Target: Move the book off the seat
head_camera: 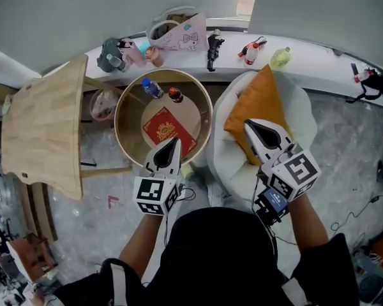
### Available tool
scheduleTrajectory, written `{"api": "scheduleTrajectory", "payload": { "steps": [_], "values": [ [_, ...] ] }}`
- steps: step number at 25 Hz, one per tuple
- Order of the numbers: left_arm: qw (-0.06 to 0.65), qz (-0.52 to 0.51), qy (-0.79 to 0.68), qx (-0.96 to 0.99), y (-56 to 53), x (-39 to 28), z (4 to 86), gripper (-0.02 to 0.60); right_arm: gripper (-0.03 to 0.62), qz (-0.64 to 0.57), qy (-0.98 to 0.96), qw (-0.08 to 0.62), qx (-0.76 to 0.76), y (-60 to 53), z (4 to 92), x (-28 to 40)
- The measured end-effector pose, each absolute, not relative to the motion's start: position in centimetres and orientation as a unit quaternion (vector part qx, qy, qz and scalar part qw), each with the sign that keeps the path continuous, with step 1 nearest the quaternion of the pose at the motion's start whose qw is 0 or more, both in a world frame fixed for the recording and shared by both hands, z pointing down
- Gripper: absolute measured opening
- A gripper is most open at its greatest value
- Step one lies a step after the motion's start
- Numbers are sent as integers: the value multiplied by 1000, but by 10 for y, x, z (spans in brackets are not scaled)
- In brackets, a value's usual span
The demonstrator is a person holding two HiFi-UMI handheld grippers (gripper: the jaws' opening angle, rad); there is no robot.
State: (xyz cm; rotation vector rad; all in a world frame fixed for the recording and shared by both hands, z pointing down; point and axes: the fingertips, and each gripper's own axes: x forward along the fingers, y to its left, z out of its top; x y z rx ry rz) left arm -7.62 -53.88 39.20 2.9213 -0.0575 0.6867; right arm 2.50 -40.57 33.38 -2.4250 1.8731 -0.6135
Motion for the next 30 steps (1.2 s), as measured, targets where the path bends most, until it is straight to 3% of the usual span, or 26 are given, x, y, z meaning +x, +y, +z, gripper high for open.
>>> {"api": "scheduleTrajectory", "payload": {
  "steps": [10, 30],
  "values": [
    [54, 182, -44, 981, -496, -94, 341, 12, 6, -151, 608, 9, -779, -354, 296, 23],
    [26, 148, -113, 982, -469, -149, 316, 13, 6, -107, 647, -16, -754, -328, 275, -9]
  ]
}}
